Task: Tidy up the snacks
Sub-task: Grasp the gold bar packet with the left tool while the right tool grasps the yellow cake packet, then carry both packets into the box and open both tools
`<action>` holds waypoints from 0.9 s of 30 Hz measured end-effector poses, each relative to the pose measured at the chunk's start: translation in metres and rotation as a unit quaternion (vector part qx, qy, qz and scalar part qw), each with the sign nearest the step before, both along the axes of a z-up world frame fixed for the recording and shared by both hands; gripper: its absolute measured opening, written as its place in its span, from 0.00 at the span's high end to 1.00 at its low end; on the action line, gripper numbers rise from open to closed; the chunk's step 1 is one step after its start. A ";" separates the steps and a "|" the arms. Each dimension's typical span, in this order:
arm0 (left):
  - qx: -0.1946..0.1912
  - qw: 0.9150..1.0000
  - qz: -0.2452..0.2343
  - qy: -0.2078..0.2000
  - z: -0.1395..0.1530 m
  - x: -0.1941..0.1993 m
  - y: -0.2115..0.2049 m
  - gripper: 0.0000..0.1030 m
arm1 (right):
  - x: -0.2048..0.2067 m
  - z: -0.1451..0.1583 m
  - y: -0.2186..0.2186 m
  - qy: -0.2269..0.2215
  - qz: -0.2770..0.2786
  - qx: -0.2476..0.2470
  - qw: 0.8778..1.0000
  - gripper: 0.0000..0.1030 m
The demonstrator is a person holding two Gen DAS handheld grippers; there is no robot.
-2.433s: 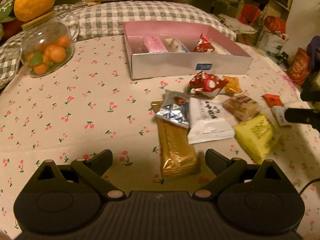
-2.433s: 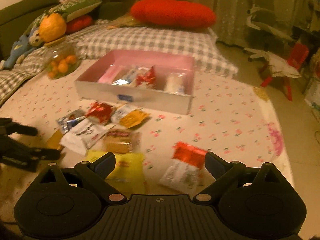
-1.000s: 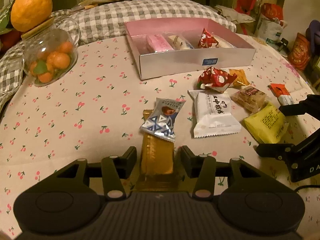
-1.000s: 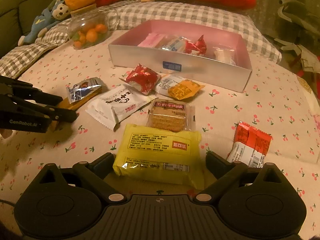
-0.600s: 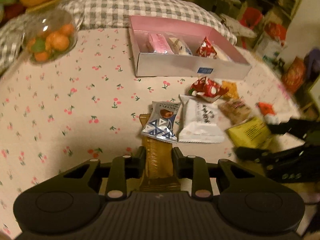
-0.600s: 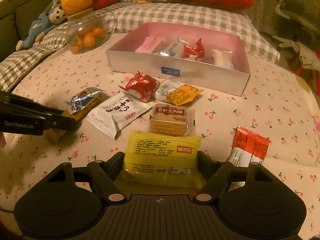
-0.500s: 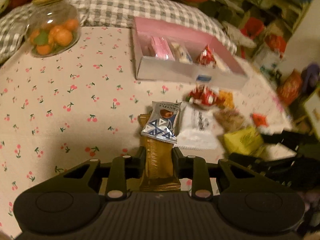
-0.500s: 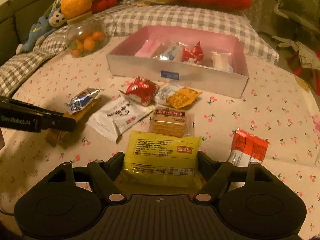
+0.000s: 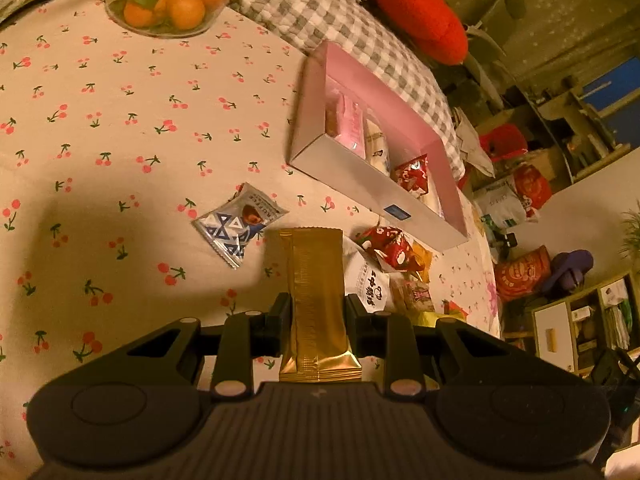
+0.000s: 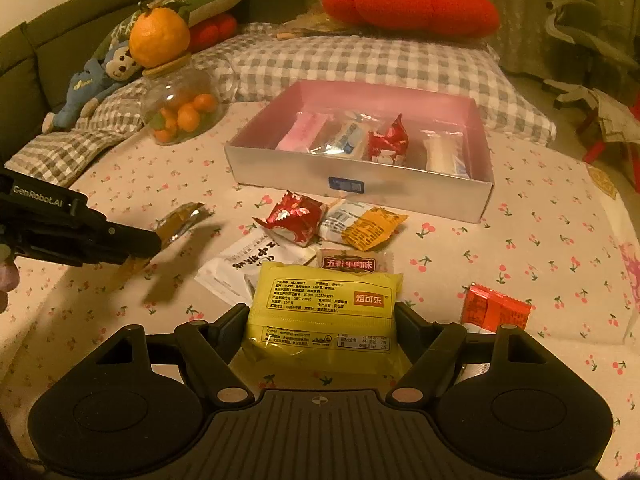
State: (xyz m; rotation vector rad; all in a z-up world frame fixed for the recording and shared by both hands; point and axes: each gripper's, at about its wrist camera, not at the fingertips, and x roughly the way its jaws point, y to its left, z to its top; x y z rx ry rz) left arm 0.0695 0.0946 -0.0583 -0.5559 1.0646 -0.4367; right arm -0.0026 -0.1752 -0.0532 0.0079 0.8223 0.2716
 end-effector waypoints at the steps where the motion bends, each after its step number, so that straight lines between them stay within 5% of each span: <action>1: 0.001 1.000 -0.001 -0.001 0.000 0.000 -0.001 0.75 | 0.000 0.001 0.000 -0.001 -0.001 0.001 1.000 0.25; 27: 0.019 0.999 -0.017 -0.044 0.027 0.008 -0.019 0.75 | 0.018 0.032 -0.007 -0.023 -0.028 0.030 0.999 0.25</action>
